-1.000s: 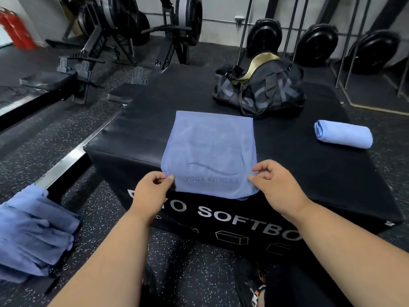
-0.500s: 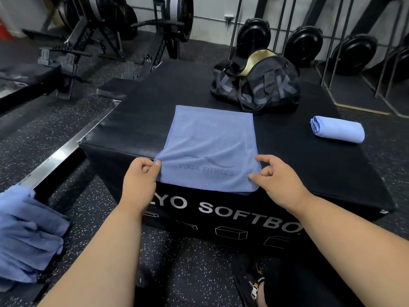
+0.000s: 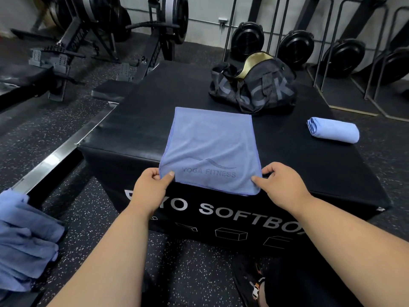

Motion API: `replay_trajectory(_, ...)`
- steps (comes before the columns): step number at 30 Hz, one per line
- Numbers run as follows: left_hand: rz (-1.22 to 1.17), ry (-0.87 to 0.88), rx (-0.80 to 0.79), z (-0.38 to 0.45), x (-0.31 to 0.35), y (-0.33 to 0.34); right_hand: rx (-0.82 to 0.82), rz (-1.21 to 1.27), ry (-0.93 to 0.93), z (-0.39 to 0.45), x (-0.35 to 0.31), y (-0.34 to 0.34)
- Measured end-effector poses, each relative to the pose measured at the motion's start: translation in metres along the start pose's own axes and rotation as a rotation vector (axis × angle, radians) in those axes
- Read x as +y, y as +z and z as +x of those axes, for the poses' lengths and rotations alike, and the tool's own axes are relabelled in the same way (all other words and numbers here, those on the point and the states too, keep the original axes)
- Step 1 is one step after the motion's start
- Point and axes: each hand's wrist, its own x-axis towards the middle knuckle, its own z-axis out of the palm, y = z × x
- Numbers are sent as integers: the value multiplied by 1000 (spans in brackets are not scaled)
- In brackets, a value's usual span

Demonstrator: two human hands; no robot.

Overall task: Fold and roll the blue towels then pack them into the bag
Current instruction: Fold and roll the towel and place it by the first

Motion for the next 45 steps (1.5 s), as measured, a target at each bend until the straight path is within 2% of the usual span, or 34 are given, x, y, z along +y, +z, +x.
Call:
replay_trajectory(4, 1, -27, -30, 0, 2, 4, -24, -1, 5, 1, 0, 3)
replay_trajectory(9, -58, 16, -29, -8, 13, 3, 12, 349, 36, -4, 5, 1)
replay_trajectory(14, -29, 55, -111, -14, 12, -1, -41, 534, 65, -3, 9, -8)
replay_trajectory(20, -56, -4, -194, -16, 13, -3, -93, 501, -16, -6, 13, -6)
replay_trajectory(27, -67, -41, -262, -18, 19, 11, -109, 464, 1, -5, 19, -5)
replay_trajectory(36, -163, -94, -231, -20, 18, 15, -128, 445, 33, -12, 31, -5)
replay_trajectory(45, -388, -141, -190, -40, 17, 6, -90, 668, 232, -24, 38, -2)
